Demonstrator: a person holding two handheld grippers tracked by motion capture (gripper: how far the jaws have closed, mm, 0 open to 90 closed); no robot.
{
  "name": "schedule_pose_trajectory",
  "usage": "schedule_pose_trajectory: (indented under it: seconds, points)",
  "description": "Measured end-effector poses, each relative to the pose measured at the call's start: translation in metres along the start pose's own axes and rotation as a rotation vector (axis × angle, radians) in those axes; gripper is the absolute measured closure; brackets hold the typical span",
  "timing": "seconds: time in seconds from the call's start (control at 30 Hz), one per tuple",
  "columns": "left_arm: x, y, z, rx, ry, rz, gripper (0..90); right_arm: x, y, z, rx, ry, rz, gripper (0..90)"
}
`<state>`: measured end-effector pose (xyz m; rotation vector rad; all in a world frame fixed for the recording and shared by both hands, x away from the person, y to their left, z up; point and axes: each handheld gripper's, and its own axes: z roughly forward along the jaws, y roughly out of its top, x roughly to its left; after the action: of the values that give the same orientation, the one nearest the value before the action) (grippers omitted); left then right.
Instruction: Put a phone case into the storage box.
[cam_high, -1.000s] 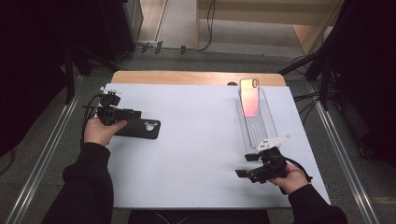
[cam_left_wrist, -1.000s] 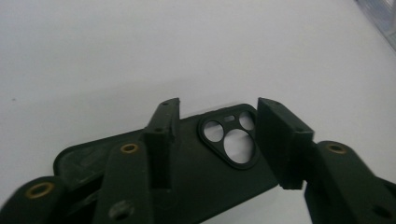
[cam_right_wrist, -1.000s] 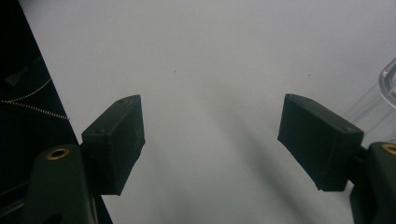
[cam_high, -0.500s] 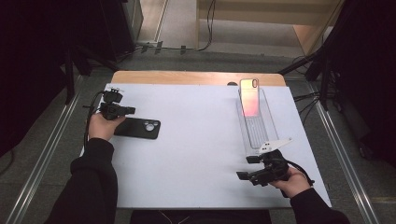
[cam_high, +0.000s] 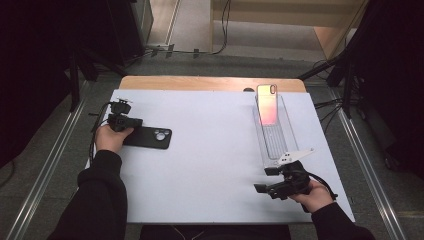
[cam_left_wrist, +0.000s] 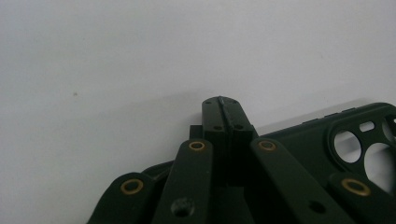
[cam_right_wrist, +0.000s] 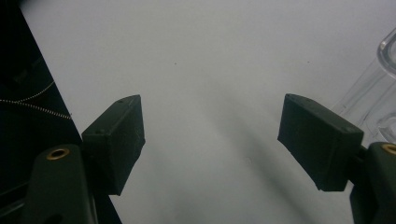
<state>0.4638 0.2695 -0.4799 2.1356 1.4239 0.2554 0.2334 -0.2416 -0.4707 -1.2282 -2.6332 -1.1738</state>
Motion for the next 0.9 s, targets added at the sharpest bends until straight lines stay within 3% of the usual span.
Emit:
schedule_pose_trajectory:
  seconds: [0.2, 0.47, 0.67, 0.9]
  points:
    - [0.001, -0.006, -0.005, 0.017, -0.005, -0.006, 90.0, 0.000, 0.001, 0.000, 0.001, 0.000, -0.003, 21.1]
    - [-0.006, -0.020, -0.018, 0.064, 0.002, 0.034, 90.0, 0.000, 0.003, 0.002, -0.001, 0.000, -0.013, 21.1]
    - [-0.011, -0.028, -0.025, 0.045, -0.060, 0.033, 90.0, 0.000, 0.006, 0.004, 0.003, 0.005, -0.026, 21.1]
    - [-0.020, -0.035, -0.028, 0.052, -0.080, 0.054, 90.0, -0.002, 0.008, 0.004, -0.002, 0.007, -0.027, 21.1]
